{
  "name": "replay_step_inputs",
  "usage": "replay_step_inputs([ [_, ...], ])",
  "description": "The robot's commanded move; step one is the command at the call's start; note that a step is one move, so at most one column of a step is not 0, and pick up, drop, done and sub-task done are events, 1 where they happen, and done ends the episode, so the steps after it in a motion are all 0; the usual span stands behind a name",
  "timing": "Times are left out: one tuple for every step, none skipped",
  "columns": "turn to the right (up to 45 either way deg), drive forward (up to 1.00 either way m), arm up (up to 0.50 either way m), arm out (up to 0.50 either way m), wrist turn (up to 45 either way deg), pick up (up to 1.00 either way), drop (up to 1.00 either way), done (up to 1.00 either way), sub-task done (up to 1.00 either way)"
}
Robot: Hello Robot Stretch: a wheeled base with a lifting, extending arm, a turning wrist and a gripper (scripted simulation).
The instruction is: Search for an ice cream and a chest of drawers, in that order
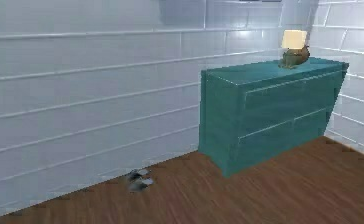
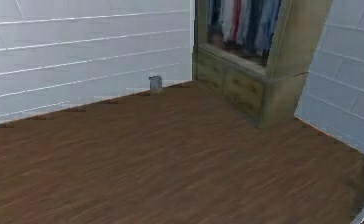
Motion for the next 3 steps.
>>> replay_step_inputs([
  [0.0,0.90,0.00,0.00,0.0,0.00,0.00,0.00,0.00],
  [39.0,0.00,0.00,0.00,0.0,0.00,0.00,0.00,0.00],
  [0.0,0.00,0.00,0.00,0.0,0.00,0.00,1.00,0.00],
])
